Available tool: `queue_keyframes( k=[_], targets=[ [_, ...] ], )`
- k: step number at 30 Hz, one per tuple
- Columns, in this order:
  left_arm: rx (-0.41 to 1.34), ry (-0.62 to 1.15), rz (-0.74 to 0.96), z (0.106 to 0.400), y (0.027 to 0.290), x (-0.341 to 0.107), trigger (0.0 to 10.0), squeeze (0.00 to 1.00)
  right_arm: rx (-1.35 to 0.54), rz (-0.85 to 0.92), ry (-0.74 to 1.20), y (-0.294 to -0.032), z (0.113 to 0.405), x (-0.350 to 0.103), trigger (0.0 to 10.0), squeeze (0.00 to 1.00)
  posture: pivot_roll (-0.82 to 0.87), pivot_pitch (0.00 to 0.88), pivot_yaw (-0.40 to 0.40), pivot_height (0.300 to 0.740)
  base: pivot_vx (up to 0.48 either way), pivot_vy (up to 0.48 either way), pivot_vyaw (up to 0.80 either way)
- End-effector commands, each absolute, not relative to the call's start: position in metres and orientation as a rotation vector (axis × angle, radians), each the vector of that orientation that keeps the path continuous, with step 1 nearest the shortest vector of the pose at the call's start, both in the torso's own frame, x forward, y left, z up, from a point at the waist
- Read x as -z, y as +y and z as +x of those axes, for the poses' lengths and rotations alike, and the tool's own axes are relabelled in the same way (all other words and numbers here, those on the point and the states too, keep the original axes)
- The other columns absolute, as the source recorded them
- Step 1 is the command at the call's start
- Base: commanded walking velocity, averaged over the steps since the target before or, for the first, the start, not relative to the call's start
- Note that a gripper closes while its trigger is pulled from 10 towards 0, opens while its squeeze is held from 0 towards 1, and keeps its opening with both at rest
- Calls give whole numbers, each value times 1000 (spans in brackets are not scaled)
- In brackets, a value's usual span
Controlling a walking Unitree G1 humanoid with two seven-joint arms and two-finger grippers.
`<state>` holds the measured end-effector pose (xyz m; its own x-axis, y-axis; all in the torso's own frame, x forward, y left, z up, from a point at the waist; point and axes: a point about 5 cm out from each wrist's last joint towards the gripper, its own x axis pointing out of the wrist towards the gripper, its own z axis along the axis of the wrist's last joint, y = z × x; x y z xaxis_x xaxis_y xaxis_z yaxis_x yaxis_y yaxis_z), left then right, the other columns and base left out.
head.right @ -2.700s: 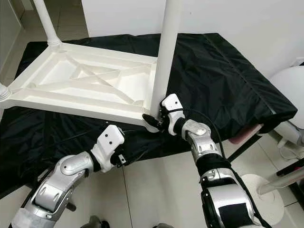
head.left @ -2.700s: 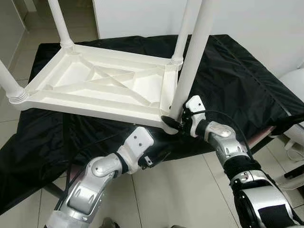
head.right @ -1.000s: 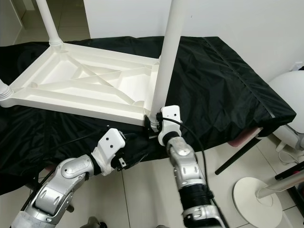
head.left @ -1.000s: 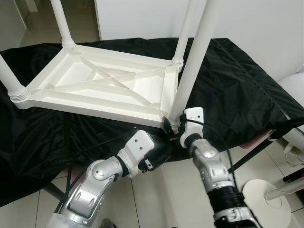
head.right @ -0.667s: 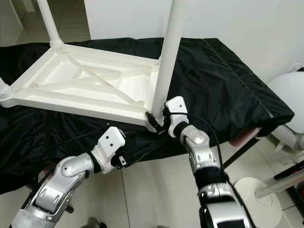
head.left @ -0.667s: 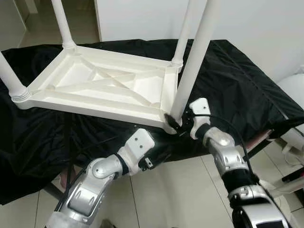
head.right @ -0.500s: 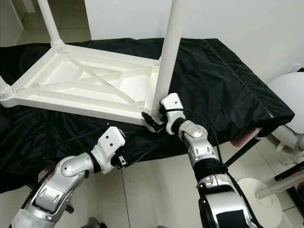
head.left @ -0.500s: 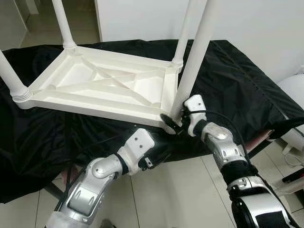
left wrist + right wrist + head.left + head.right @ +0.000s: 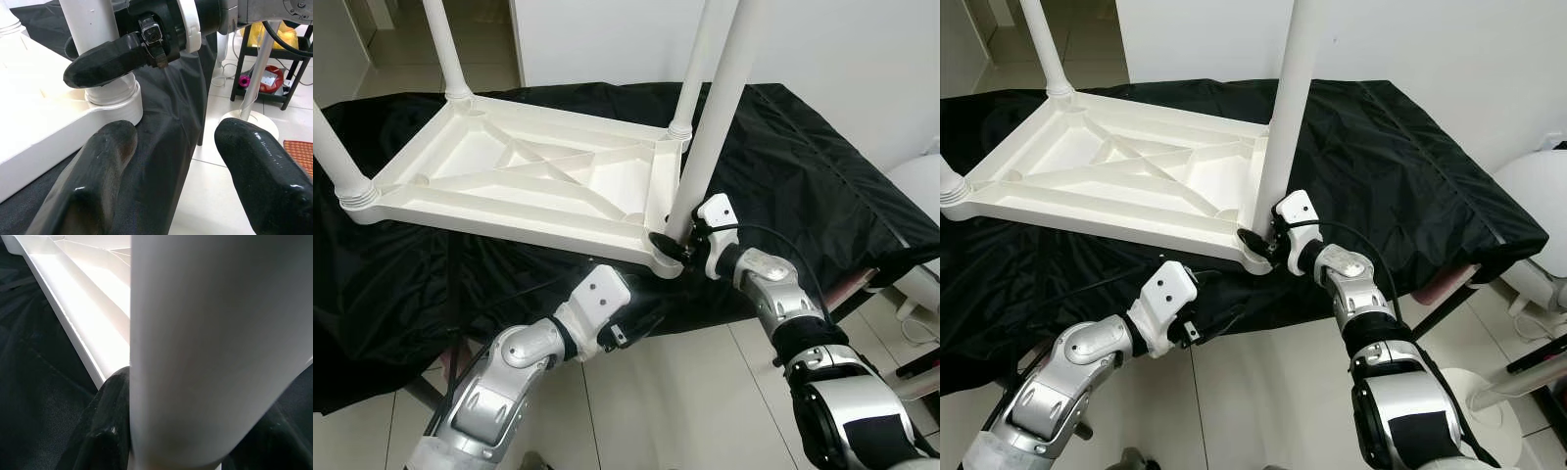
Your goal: Building children table
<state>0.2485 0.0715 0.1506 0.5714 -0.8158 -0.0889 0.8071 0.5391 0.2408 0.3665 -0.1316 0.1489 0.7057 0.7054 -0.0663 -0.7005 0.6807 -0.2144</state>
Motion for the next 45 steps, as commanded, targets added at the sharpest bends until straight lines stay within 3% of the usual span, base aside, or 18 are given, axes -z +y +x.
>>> queue_keyframes(
  k=[1,19,23,25,27,31,35,41,42,44,45],
  targets=[
    [929,-35,277,248,74,-150,10000,0,-786,-223,15,-135,365,-142,10000,0,-28,44,-40,740,0,0,0],
    [942,-26,272,246,74,-149,10000,0,-551,-180,16,-129,366,-142,10000,0,-40,60,-28,740,0,0,0],
    [947,-17,271,243,75,-148,10000,0,-302,-116,13,-124,360,-141,10000,0,-36,71,-20,740,0,0,0],
    [947,-17,271,243,75,-148,10000,0,-302,-116,13,-124,360,-141,10000,0,-36,71,-20,740,0,0,0],
    [948,-14,271,243,76,-148,10000,0,-138,-71,-21,-117,353,-139,10000,0,-33,73,-17,740,0,0,0],
    [948,-14,273,244,76,-149,10000,0,-21,-26,-51,-100,343,-140,10000,0,-31,73,-10,740,0,0,0],
    [956,-15,273,244,75,-150,10000,0,-70,-8,-43,-83,341,-141,10000,0,-39,77,-1,740,0,0,0],
    [969,-12,276,242,75,-149,10000,0,-104,-21,-36,-82,341,-137,10000,0,-36,81,-2,740,0,0,0],
    [965,-11,277,243,76,-149,10000,0,-111,-6,-31,-82,339,-136,10000,941,-37,83,-2,740,0,0,0],
    [965,-11,277,243,76,-149,10000,0,-111,-6,-31,-82,339,-136,10000,941,-37,83,-2,740,0,0,0],
    [960,-12,276,244,77,-150,10000,0,-113,-4,-35,-83,337,-137,10000,1000,-37,85,-3,740,0,0,0]
  ],
)
